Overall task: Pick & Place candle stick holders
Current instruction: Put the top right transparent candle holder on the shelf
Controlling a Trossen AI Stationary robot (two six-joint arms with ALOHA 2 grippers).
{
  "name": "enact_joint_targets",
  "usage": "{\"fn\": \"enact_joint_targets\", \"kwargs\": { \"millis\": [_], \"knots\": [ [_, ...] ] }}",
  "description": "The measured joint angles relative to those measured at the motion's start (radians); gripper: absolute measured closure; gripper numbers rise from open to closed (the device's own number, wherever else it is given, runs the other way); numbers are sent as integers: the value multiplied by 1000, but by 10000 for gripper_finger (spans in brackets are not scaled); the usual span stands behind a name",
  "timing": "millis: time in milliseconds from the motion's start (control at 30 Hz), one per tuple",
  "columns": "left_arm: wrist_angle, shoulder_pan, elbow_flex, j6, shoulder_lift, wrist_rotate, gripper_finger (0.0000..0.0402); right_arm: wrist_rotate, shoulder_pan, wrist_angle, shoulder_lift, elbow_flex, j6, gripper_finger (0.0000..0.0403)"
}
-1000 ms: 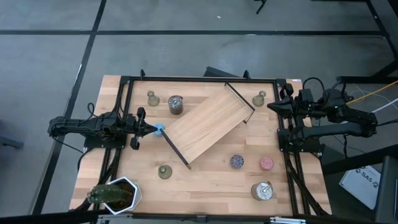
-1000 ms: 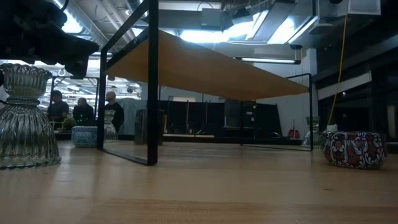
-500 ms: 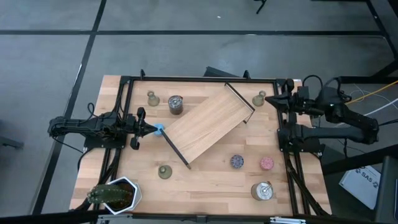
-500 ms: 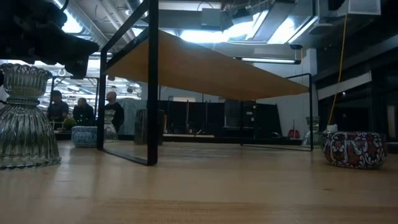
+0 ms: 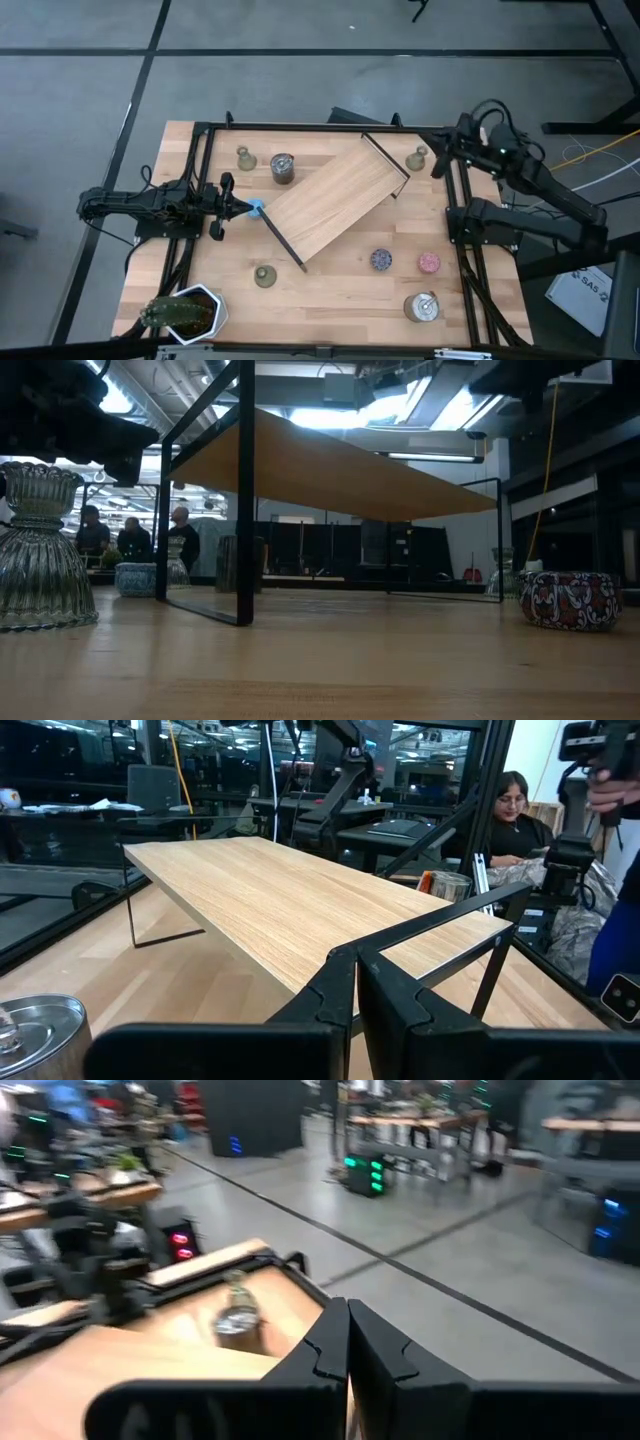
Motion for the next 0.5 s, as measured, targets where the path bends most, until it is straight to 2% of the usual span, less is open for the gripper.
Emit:
{"fn": "enact_joint_targets", "kwargs": {
  "millis": [233, 500],
  "knots": [
    [0, 0, 0, 0, 0, 0, 389, 0, -158, -11, 90, 0, 0, 398],
    [0, 0, 0, 0, 0, 0, 391, 0, -274, -59, 156, 5, 0, 398]
  ]
}}
